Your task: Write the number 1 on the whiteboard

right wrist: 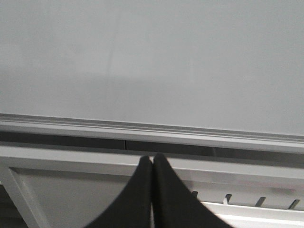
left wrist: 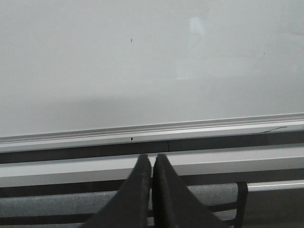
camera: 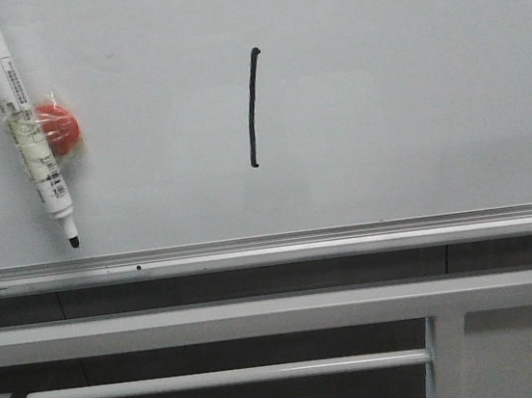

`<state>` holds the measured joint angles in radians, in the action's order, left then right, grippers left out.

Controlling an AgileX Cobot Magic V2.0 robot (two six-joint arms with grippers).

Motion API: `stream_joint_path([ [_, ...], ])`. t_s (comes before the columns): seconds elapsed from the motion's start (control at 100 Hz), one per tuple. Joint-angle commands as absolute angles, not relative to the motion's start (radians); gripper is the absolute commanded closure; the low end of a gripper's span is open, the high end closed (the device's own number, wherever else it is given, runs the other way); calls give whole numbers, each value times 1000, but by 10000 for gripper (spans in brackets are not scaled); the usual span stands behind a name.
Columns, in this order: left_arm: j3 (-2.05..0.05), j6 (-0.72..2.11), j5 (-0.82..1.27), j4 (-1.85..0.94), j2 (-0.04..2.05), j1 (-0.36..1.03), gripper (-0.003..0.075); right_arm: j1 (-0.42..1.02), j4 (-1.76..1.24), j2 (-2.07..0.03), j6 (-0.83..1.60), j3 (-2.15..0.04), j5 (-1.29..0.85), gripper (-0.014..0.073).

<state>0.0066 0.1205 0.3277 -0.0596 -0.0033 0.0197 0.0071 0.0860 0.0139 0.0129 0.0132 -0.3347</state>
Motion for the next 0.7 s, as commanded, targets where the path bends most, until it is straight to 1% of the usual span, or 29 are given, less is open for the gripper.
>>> stream_joint_path([
  [0.0, 12, 112, 258, -62, -28, 26, 741, 2, 90, 26, 58, 40, -326, 657],
  [0.12, 12, 112, 258, -62, -28, 26, 741, -8, 84, 26, 75, 40, -326, 657],
  [0.35, 12, 112, 258, -62, -28, 26, 741, -84, 68, 26, 75, 40, -326, 657],
  [0.69, 12, 112, 258, -62, -28, 26, 741, -112, 62, 26, 75, 40, -326, 657],
])
